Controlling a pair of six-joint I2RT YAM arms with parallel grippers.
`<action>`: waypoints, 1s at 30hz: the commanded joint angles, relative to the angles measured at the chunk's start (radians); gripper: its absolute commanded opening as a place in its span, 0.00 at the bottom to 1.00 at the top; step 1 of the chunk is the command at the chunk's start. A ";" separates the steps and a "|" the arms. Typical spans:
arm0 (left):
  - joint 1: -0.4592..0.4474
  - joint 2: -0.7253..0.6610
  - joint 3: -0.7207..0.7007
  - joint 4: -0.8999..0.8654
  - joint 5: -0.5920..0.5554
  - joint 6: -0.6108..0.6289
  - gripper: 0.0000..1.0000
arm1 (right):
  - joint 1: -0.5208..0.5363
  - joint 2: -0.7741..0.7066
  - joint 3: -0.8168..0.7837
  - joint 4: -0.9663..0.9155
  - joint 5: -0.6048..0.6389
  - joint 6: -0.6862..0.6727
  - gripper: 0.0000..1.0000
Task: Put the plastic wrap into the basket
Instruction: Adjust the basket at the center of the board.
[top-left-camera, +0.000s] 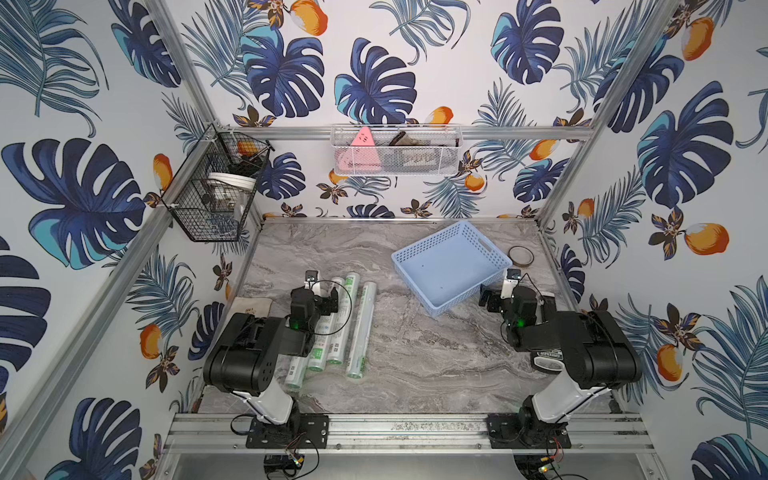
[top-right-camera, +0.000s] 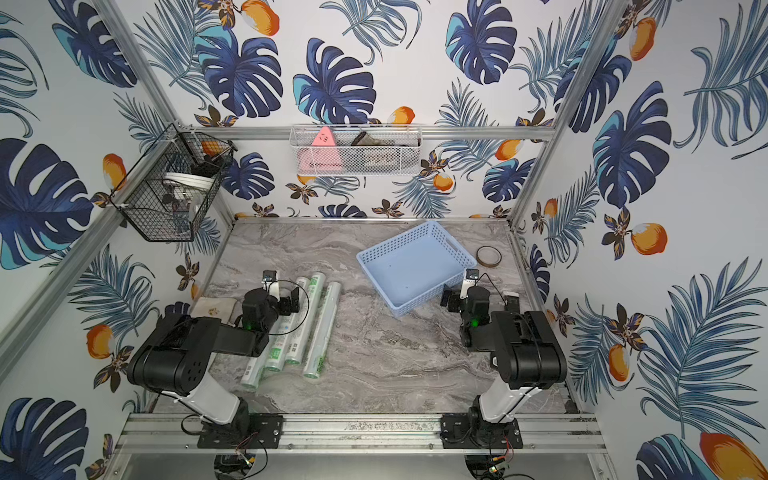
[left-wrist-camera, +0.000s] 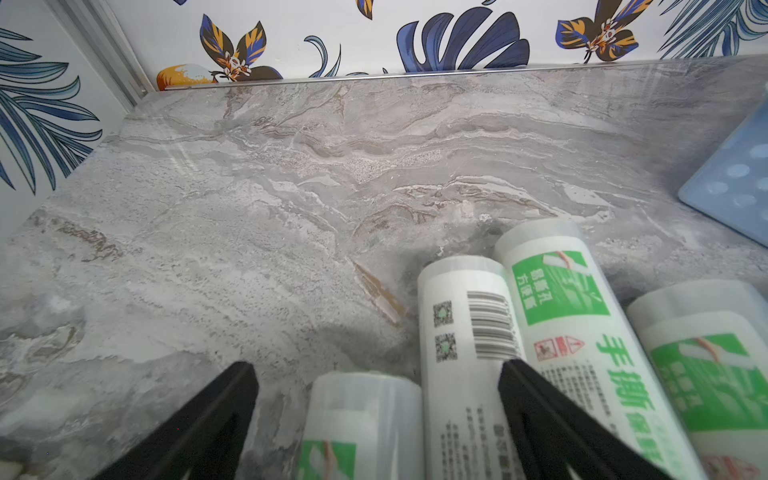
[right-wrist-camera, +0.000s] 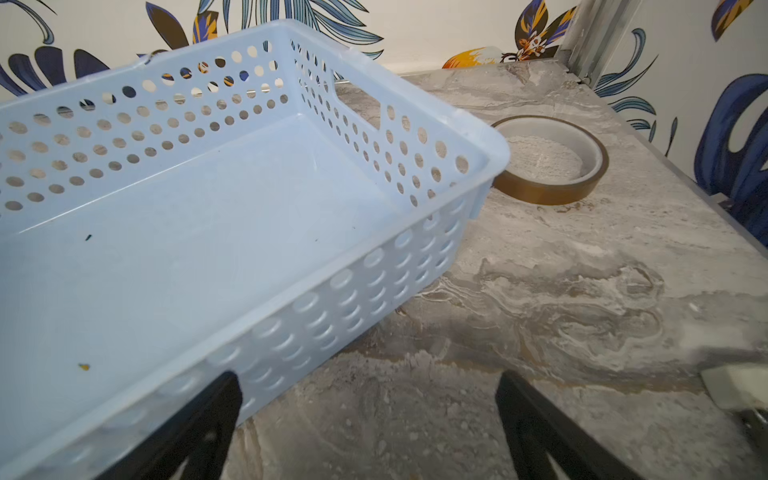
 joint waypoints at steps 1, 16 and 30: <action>0.002 -0.002 0.004 0.010 -0.001 0.011 0.99 | -0.002 0.000 0.010 -0.013 -0.013 0.005 1.00; 0.002 -0.053 -0.047 0.071 -0.028 -0.002 0.99 | -0.006 -0.027 -0.064 0.104 -0.028 -0.005 1.00; 0.003 -0.415 0.320 -0.805 -0.214 -0.466 0.99 | -0.017 -0.383 0.363 -1.062 -0.015 0.471 1.00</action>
